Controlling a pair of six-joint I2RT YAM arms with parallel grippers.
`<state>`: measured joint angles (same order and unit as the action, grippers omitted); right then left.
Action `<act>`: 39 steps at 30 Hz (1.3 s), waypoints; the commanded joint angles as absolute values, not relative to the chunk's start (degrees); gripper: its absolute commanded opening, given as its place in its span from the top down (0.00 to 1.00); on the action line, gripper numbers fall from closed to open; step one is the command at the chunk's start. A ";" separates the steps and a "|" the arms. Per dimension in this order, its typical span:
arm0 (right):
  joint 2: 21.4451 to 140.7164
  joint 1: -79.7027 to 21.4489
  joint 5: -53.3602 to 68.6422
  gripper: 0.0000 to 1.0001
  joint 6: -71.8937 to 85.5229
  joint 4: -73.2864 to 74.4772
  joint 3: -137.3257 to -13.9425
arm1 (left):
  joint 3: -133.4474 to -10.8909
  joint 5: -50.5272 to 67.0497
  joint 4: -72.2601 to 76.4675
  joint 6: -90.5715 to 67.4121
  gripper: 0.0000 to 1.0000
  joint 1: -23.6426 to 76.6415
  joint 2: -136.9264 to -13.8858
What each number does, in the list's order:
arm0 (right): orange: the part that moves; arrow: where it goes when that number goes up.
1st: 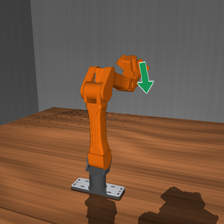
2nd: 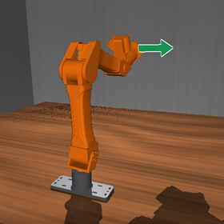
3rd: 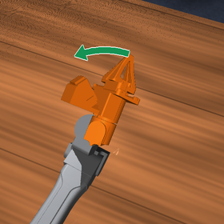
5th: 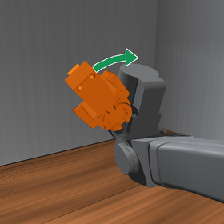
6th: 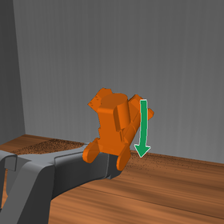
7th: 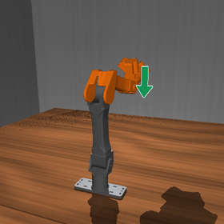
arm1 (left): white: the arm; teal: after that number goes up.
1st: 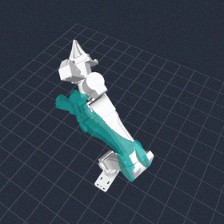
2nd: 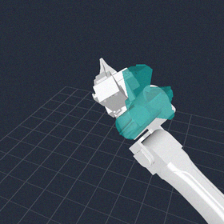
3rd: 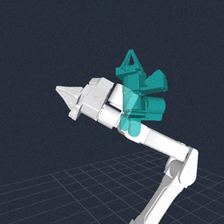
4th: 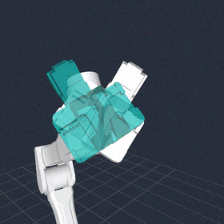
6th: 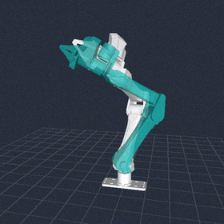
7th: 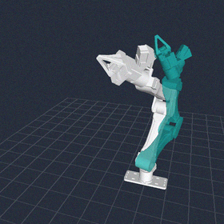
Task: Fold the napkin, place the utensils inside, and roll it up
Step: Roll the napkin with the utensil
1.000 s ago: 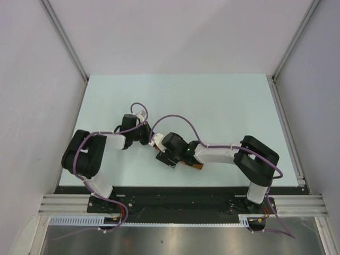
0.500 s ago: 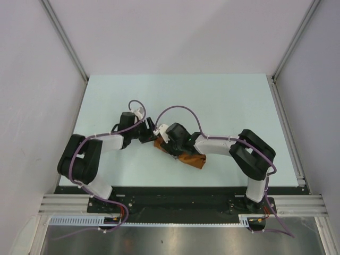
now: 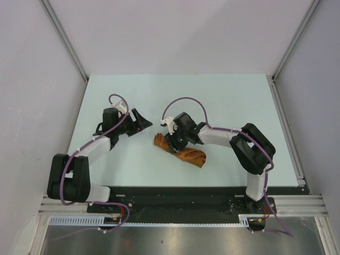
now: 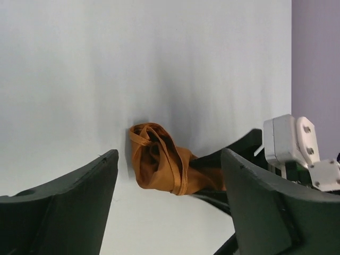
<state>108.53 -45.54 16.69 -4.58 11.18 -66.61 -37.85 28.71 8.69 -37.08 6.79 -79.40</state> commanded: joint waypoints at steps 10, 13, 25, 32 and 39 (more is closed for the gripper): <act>102.15 -45.70 16.26 0.11 -0.53 11.95 -64.51 | -39.28 27.25 -5.97 -29.80 0.04 2.64 -64.09; 96.88 -45.62 14.77 0.05 -0.26 11.16 -64.34 | -40.16 27.42 -8.96 -28.31 0.03 1.41 -62.23; 73.96 -31.49 7.14 0.01 13.96 8.71 -50.91 | -41.84 30.14 -14.94 -14.96 0.00 -3.08 -50.20; 52.25 -22.95 -1.48 0.01 17.75 4.40 -34.73 | -38.76 29.00 -12.84 -13.80 0.00 -3.08 -41.23; 45.62 -21.80 -6.33 0.01 16.61 3.69 -29.53 | -37.53 29.62 -10.90 -15.03 0.00 -3.08 -40.43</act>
<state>47.00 -22.13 -1.69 16.32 6.68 -30.76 -38.46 28.73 -12.91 -15.84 -2.61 -40.47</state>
